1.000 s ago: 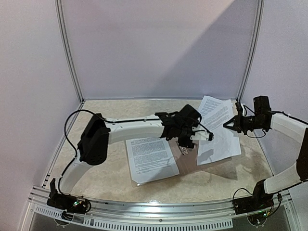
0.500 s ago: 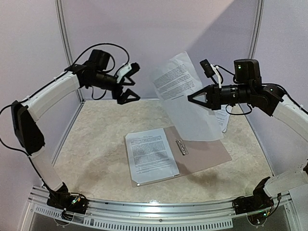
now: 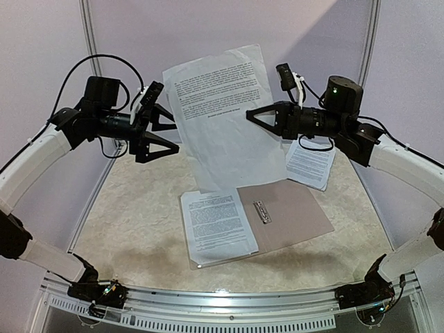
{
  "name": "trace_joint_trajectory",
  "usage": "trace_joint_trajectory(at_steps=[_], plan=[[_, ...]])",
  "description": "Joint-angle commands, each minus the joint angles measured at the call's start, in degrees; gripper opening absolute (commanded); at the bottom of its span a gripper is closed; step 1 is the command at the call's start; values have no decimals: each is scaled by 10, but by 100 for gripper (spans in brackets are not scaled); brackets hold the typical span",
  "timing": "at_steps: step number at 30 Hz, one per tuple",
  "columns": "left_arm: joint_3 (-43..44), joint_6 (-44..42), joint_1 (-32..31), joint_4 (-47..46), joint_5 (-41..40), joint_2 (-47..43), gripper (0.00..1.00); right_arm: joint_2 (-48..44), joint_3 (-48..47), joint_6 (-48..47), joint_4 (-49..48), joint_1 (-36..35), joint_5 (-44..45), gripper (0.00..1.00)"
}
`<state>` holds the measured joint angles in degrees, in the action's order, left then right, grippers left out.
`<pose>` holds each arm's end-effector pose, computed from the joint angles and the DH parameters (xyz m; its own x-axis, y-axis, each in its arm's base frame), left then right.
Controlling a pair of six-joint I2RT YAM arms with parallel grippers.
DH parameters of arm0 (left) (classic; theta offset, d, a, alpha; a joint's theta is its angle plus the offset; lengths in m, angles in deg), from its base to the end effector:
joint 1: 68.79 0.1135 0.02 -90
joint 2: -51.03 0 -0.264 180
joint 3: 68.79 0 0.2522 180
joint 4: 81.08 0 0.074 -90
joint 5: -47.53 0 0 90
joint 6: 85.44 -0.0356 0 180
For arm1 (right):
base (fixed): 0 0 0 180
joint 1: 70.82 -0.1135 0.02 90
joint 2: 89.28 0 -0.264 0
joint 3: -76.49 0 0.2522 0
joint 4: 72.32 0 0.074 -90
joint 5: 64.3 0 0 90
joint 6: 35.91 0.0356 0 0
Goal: Put the files into the folder
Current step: Pass from the right arm to the left, then pass from the left arm to the right
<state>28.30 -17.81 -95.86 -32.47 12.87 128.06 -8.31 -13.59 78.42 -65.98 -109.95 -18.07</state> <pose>0.2364 -0.1537 0.4122 -0.0502 0.2687 -0.9619 0.9962 0.0815 -0.0292 0.2383 0.2256 0.4190 -0.3744 0.0789 -0.9239 -0.9191 0.1005 0.3810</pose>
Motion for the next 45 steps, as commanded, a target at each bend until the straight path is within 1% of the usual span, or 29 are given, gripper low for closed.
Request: trace_joint_trajectory(at_steps=[1,3,4,5,7,9,10,11,12,13,16,17,18,19,20,23,24,25,29,30,32,33,35,37,40,43,45], plan=[[-27,88,-16,-96,13,18,100,3,-6,29,-58,-6,-14,0],[-29,138,-17,-140,3,28,99,3,-4,31,-60,-7,-14,0],[-33,165,-18,-169,-6,31,96,1,-1,33,-61,-7,-15,0],[-36,195,-18,-190,-10,33,88,-1,4,35,-62,-7,-14,0],[-37,228,-18,-224,-1,35,61,-4,17,39,-68,-7,-14,0],[-39,271,-18,-260,19,37,40,-8,29,43,-69,-7,-12,0],[-40,287,-19,-279,29,37,27,-9,33,45,-66,-7,-13,0],[-40,298,-18,-286,37,36,11,-9,36,46,-62,-7,-11,0],[-39,301,-19,-286,40,34,0,-10,39,45,-56,-7,-10,0],[-38,297,-19,-277,42,32,0,-11,40,42,-46,-7,-6,1],[-32,256,-18,-234,21,23,0,-11,46,30,-13,-7,20,36],[-30,242,-18,-223,12,22,0,-11,56,28,-12,-7,25,45],[-30,234,-18,-215,6,21,0,-10,63,27,-13,-8,26,52],[-31,231,-18,-211,3,21,0,-9,67,27,-14,-7,25,53],[-33,229,-17,-211,2,21,0,-1,67,33,-14,-7,20,50],[-35,225,-17,-209,2,23,0,23,58,40,-11,-7,-6,16],[-34,225,-16,-208,-2,24,0,27,57,38,-6,-7,-6,7],[-34,225,-13,-207,-4,23,0,29,57,34,1,-7,0,1],[-35,206,-1,-192,-14,23,0,30,66,19,15,-7,24,0],[-33,196,1,-174,-31,23,7,30,65,17,25,-6,33,0],[-25,143,2,-108,-94,23,76,33,62,10,49,-6,75,0],[-22,85,2,-68,-138,21,92,34,64,3,56,-4,84,0],[-48,-14,3,-12,-236,4,94,40,77,-13,62,4,86,0],[-104,-83,2,15,-327,-17,94,57,89,-15,60,15,79,0],[-210,-116,-5,10,-435,-30,92,92,95,-17,59,28,64,0],[-300,-128,-25,-16,-460,-28,88,150,96,-27,48,45,48,0],[-347,-128,-48,-53,-469,-27,87,187,102,-28,33,61,33,0]])
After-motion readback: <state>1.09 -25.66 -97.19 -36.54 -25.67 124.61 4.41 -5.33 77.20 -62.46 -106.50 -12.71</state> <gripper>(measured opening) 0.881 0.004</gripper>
